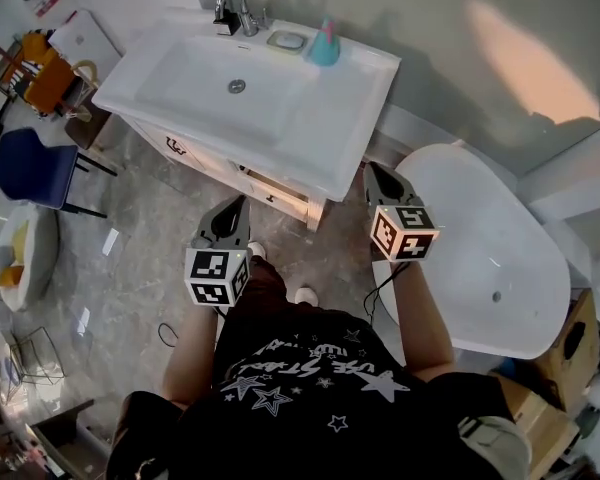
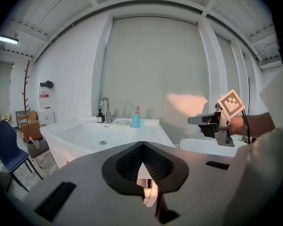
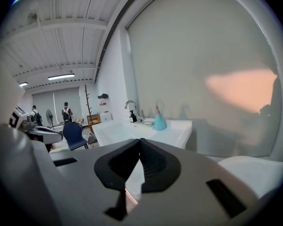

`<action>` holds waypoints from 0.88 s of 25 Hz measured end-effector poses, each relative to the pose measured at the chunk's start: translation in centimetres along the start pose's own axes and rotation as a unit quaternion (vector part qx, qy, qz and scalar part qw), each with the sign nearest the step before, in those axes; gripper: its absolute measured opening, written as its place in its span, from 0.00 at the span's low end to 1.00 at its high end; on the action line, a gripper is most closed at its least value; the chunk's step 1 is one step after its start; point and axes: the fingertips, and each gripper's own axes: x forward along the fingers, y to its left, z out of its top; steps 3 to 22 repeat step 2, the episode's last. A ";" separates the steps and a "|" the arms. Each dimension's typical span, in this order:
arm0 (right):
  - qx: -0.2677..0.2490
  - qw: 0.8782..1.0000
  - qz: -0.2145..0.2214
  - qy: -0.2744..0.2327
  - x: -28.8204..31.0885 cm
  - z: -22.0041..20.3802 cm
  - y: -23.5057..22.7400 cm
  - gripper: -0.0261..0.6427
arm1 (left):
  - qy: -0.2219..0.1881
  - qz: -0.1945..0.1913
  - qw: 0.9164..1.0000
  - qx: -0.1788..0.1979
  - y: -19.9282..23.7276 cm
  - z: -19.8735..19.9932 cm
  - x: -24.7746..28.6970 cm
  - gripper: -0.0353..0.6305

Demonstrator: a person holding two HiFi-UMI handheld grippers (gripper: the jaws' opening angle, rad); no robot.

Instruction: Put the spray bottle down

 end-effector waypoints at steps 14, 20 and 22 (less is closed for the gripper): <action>0.003 1.000 0.002 0.002 -0.8 -0.8 0.0 0.06 | 0.002 0.000 1.000 0.000 -0.8 -0.6 -1.0 0.08; 0.003 1.000 0.002 0.002 -0.8 -0.8 0.0 0.06 | 0.002 0.000 1.000 0.000 -0.8 -0.6 -1.0 0.08; 0.003 1.000 0.002 0.002 -0.8 -0.8 0.0 0.06 | 0.002 0.000 1.000 0.000 -0.8 -0.6 -1.0 0.08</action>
